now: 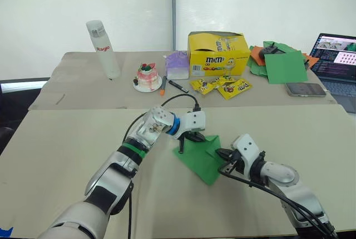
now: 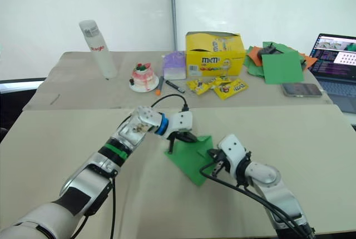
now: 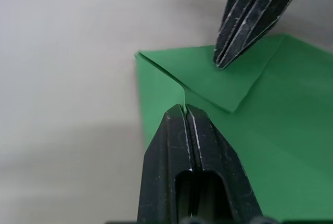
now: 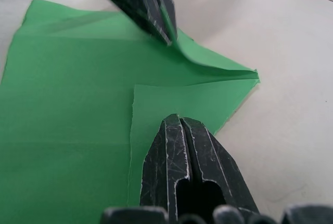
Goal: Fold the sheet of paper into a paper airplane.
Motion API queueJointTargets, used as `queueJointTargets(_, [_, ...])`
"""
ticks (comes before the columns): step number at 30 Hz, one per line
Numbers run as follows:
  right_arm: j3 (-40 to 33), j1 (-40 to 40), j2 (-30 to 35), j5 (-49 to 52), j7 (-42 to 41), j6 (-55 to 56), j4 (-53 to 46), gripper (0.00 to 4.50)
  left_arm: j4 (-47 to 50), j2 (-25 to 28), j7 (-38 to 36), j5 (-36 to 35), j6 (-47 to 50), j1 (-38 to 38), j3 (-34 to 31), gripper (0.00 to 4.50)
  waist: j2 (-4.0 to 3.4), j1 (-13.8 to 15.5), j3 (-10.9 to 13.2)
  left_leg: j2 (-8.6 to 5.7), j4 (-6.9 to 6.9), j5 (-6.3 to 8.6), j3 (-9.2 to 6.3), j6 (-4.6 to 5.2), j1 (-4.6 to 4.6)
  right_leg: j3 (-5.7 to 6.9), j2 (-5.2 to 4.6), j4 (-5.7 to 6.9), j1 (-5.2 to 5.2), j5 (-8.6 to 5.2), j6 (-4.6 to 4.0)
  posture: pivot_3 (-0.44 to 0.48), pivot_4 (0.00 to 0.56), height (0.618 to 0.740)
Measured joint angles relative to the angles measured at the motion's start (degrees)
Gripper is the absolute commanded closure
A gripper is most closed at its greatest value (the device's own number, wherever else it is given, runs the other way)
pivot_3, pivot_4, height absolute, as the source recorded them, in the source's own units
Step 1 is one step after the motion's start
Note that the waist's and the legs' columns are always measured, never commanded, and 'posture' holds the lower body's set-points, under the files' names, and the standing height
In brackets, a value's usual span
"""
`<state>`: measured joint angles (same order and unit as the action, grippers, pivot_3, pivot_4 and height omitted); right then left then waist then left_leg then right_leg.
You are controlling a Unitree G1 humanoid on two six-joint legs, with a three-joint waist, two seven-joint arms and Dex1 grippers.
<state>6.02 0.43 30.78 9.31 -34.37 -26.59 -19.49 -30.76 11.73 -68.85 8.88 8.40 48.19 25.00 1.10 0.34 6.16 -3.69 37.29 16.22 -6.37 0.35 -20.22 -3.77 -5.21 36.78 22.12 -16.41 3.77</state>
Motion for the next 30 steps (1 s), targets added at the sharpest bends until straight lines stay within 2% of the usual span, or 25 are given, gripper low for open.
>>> queueJointTargets(10, [-2.87, -4.12, -3.6, 3.31, 0.95, -1.28, 0.6, 4.5, 9.78, 1.33, 2.83, 2.09, 8.45, -4.18, 3.27, 4.49, -0.01, -0.03, 0.0, 0.09, -0.01, 0.0, 0.0, 0.0, -0.01, -0.01, 0.0, 0.02, 0.02, 0.0, 0.0, 0.0, 0.15, 0.74])
queueJointTargets(16, [-4.01, -7.67, -6.46, 4.44, 1.2, -1.25, 5.59, 4.5, 10.42, 1.28, 3.6, 2.09, 9.75, -4.18, 3.65, 4.49, -0.03, 0.12, -0.01, 0.07, -0.01, 0.0, 0.0, -0.01, 0.0, -0.01, -0.02, 0.02, 0.02, 0.0, 0.0, 0.0, 0.15, 0.74])
queueJointTargets(23, [-0.47, -8.65, -6.25, 1.49, 1.22, -1.2, 9.73, 4.5, 10.64, 1.48, 3.53, 1.86, 10.83, -4.08, 3.68, 4.49, -0.05, -0.04, -0.03, 0.08, -0.01, 0.0, 0.02, 0.0, 0.01, -0.01, -0.01, 0.05, 0.01, 0.0, 0.0, 0.0, 0.15, 0.74])
queueJointTargets(26, [0.66, -9.27, -5.04, 0.29, 1.13, -1.19, 9.73, 4.5, 11.69, 1.5, 2.42, -0.32, 13.74, -4.2, 2.98, 3.66, -0.05, -0.09, -0.03, 0.09, -0.01, 0.0, 0.01, 0.0, 0.02, 0.0, 0.0, 0.06, 0.01, 0.0, 0.0, 0.0, 0.15, 0.74])
queueJointTargets(30, [1.52, -9.73, -4.56, -0.22, 1.18, -1.23, 9.69, 4.5, 13.22, 3.6, -0.93, -4.61, 18.41, -3.94, 1.15, 2.32, -0.05, -0.31, -0.04, 0.12, 0.0, 0.0, 0.01, 0.0, 0.04, 0.0, 0.01, 0.07, 0.01, 0.0, 0.0, 0.0, 0.15, 0.74])
